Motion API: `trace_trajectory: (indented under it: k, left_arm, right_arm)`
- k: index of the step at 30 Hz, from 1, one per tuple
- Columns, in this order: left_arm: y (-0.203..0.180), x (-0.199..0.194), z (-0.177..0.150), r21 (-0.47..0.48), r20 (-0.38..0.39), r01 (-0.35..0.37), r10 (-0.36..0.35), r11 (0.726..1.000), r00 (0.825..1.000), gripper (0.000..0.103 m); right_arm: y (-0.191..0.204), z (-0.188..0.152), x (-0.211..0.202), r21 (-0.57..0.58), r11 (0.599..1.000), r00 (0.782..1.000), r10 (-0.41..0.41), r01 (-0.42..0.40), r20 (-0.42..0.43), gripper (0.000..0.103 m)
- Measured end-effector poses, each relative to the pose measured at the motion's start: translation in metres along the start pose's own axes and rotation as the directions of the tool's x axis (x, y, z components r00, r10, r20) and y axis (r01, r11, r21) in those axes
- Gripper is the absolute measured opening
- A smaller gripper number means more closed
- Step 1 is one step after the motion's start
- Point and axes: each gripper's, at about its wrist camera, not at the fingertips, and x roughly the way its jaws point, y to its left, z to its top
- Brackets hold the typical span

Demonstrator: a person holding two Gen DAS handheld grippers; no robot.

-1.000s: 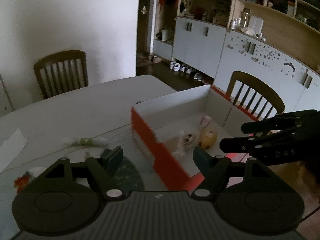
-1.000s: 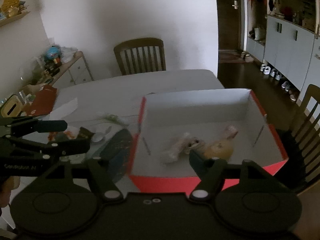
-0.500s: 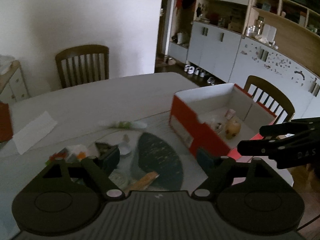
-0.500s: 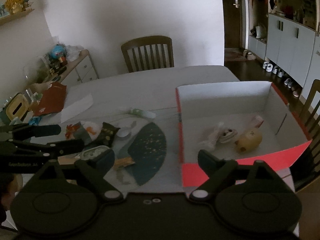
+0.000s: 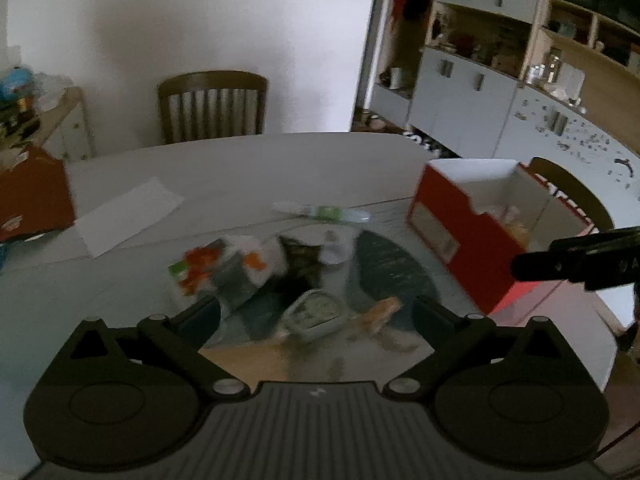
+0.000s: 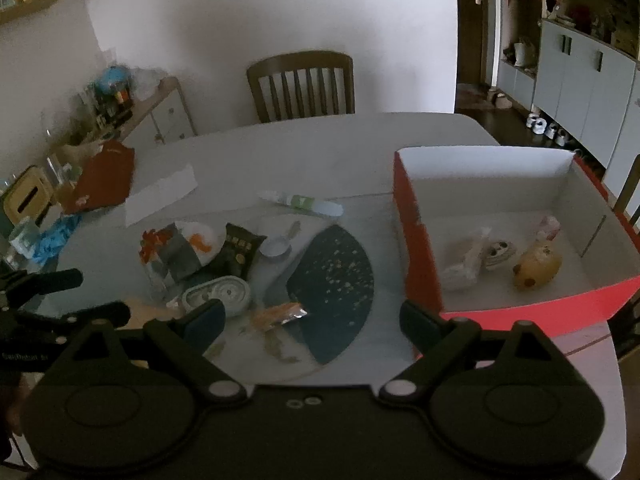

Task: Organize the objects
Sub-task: 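Withdraw both tools from the box back over the table, then grasp the bagged bread slice with the left tool and lift it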

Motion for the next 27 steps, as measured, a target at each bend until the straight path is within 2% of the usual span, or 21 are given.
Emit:
trace_trajectory:
  k: [5, 8, 15, 21, 24, 27]
  left_arm:
    - [0.018, 0.009, -0.017, 0.002, -0.026, -0.044, 0.044, 0.999, 0.999, 0.102]
    - [0.025, 0.018, -0.028, 0.005, -0.053, -0.046, 0.046, 0.999, 0.998, 0.103]
    - [0.039, 0.038, -0.054, 0.02, -0.1, -0.108, 0.109, 0.994, 0.989, 0.102]
    - [0.044, 0.057, -0.063, 0.013, -0.139, -0.134, 0.134, 0.991, 0.981, 0.103]
    - [0.044, 0.063, -0.064, 0.012, -0.134, -0.151, 0.151, 0.989, 0.979, 0.103]
    - [0.044, 0.064, -0.059, 0.027, -0.132, -0.129, 0.132, 0.991, 0.982, 0.103]
  right_arm:
    - [0.013, 0.005, 0.017, -0.023, 1.0, 1.0, -0.013, 0.013, -0.019, 0.094]
    - [0.018, 0.006, 0.027, -0.035, 0.999, 0.999, -0.022, 0.021, -0.023, 0.094]
    - [0.022, -0.002, 0.058, -0.077, 0.996, 0.996, -0.046, 0.04, -0.072, 0.094]
    - [0.023, -0.009, 0.077, -0.108, 0.994, 0.992, -0.032, 0.019, -0.12, 0.094]
    - [0.026, -0.012, 0.086, -0.132, 0.991, 0.99, -0.026, 0.007, -0.142, 0.094]
    - [0.026, -0.014, 0.089, -0.134, 0.991, 0.988, -0.012, -0.008, -0.154, 0.094]
